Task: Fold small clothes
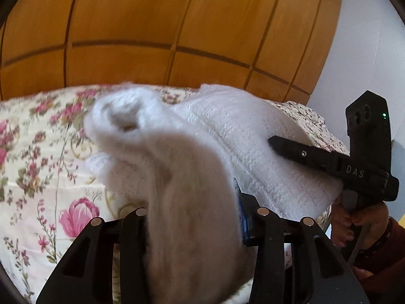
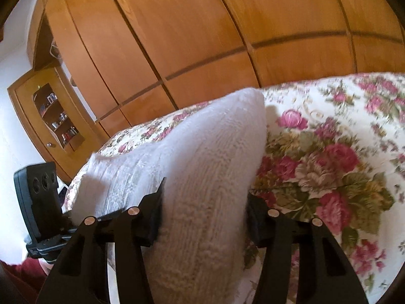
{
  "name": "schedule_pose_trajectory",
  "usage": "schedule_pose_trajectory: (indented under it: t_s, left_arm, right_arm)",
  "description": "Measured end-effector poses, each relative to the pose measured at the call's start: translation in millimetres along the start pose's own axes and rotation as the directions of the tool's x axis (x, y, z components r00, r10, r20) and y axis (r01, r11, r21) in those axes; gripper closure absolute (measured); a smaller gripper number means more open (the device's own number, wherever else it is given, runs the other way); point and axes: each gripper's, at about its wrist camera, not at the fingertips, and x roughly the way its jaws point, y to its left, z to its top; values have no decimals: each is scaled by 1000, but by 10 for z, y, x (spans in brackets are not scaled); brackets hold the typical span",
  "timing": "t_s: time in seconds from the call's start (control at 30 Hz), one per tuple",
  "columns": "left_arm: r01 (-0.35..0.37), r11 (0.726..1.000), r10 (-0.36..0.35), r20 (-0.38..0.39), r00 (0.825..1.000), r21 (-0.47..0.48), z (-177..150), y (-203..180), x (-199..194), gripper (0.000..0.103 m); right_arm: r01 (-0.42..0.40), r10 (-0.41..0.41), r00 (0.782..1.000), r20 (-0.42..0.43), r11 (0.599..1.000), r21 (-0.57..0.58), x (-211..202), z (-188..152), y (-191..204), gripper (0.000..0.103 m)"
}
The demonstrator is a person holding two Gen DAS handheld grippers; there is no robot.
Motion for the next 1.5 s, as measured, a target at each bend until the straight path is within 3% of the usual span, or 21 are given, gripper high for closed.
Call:
schedule_pose_trajectory:
  t_s: [0.23,0.4,0.6,0.8,1.1,1.2,1.27,1.3,1.33,1.37,1.5]
  left_arm:
    - [16,993,-20,40,999,119,133,-252,54,62]
    - [58,979,-68,45,997,196,346,-494,309,61]
    - [103,955,-122,54,991,277,648,-827,761,61]
    - [129,938,-160,72,984,321,973,-1162,1310,61]
    - [153,913,-180,37,983,378,1193,-1656,2168,62]
    - [167,924,-158,-55,986,345,1166,-1663,2608,62]
    - [164,950,-140,-104,985,265,1104,-1525,2815,62]
    - [175,956,-152,-109,982,237,1098,-1464,2848,61]
    - [199,958,-179,-116,977,204,1091,-1411,2851,59]
    - [223,960,-204,-124,971,169,1094,-1343,2855,57]
    - [269,959,-252,-170,953,84,1028,-1210,2839,44]
  right_arm:
    - [55,-50,994,102,997,-53,-363,-62,-77,51]
    - [129,-113,980,165,988,-85,-578,-30,-237,51]
    - [211,-199,955,222,977,-35,-733,56,-639,51]
    - [311,-293,912,286,950,-19,-867,265,-1086,51]
    - [482,-462,823,331,876,23,-843,489,-1862,51]
    - [518,-519,807,280,851,85,-756,467,-2184,51]
    - [543,-567,804,181,823,166,-666,397,-2447,49]
    - [540,-574,808,134,812,224,-663,372,-2580,47]
    - [484,-534,838,110,821,303,-705,328,-2746,42]
    - [457,-515,850,112,826,331,-735,302,-2803,36]
    - [461,-520,849,89,813,355,-791,250,-2844,24]
